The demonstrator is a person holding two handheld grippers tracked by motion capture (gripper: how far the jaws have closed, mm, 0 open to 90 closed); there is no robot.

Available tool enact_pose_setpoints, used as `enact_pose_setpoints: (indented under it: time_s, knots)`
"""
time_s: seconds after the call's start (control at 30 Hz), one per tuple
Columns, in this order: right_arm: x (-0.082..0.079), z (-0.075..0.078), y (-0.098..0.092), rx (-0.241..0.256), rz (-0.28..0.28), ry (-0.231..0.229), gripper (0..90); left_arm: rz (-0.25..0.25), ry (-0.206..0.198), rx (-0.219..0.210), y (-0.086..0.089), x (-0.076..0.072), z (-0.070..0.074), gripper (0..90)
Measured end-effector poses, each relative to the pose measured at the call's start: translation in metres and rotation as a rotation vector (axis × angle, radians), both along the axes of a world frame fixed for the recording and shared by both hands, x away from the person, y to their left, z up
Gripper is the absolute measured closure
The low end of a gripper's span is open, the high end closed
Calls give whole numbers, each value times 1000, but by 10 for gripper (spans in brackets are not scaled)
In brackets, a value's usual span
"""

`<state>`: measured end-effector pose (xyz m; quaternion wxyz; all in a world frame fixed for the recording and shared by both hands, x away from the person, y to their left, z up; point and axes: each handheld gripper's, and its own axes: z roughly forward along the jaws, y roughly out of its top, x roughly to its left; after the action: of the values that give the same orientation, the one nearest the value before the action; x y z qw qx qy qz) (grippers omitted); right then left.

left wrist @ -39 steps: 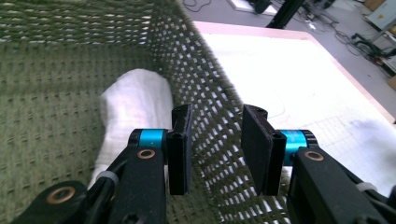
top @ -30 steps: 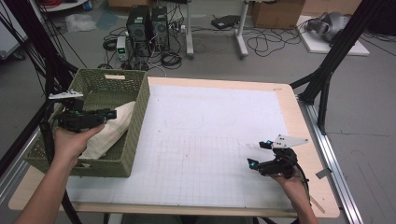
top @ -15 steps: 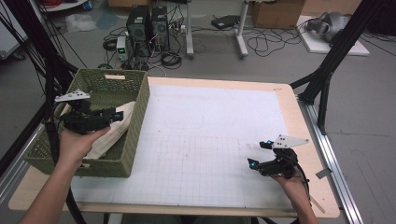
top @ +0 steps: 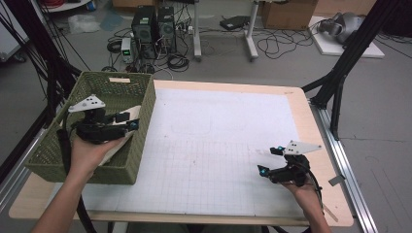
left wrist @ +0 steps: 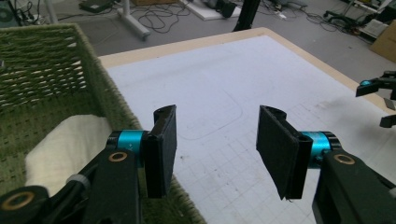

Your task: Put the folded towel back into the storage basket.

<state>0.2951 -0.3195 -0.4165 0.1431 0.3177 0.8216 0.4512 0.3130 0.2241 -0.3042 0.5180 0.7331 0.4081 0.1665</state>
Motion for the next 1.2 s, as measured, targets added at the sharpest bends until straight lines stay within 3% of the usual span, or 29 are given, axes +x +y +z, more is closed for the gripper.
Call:
enact_pose_setpoints:
  time_s: [1.2]
  knots:
    - [0,1,2,0,11,-5,124,-110,-97,16,-70,-25,-16,405]
